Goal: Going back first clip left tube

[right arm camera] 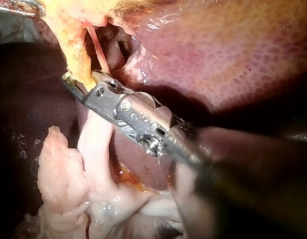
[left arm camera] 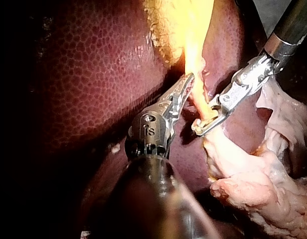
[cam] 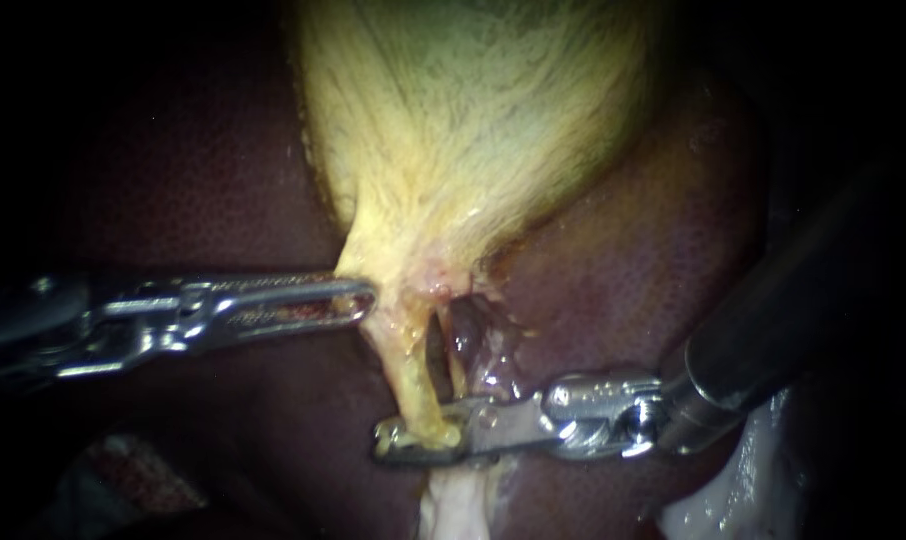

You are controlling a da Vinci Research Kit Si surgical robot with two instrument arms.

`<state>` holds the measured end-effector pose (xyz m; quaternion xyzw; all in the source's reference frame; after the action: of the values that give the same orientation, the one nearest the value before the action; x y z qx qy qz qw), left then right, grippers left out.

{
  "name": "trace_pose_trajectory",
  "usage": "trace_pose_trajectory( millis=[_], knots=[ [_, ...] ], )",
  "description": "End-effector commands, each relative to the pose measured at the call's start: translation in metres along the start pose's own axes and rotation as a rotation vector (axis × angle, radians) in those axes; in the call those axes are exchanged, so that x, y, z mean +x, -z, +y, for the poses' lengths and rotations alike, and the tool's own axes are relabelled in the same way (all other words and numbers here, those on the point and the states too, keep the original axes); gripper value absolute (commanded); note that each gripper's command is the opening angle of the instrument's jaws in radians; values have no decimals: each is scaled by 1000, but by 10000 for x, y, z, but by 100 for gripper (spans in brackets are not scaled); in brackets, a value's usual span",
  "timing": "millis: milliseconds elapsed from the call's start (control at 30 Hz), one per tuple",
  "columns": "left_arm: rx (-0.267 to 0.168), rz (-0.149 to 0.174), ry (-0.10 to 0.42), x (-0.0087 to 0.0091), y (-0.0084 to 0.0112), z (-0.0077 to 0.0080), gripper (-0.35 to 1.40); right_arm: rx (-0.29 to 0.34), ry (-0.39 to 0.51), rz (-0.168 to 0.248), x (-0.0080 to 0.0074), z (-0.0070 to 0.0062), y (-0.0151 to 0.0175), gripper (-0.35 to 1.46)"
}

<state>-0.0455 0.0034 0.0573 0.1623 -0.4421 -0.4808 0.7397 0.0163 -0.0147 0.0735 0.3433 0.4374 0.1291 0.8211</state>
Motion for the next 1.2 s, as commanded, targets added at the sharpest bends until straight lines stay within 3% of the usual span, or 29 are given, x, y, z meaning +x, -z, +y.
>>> trace_pose_trajectory(
  millis=[33, 367, 433, 533, 667, 967, 1200],
  knots=[
    [0, 0, 0, 0, 0, 0, -21, 1, 0, -1, -1, 0, -1, -35],
    [0, 0, 0, 0, 0, 0, -21, -1, -5, -8, -2, 1, -3, -31],
    [0, 0, 0, 0, 0, 0, -21, -5, 20, 2, -2, 2, -4, 2],
    [0, 0, 0, 0, 0, -1, -21, -3, 85, 12, 0, 2, -6, 39],
    [0, 0, 0, 0, 0, -1, -21, -25, 196, 44, 4, 3, -5, 52],
    [-1, -1, 0, 0, 1, -3, -21, -137, 360, 57, 16, 8, 9, 59],
    [-1, -1, 0, 0, 2, -3, -21, -144, 400, 55, 18, 8, 25, 60]
  ],
)
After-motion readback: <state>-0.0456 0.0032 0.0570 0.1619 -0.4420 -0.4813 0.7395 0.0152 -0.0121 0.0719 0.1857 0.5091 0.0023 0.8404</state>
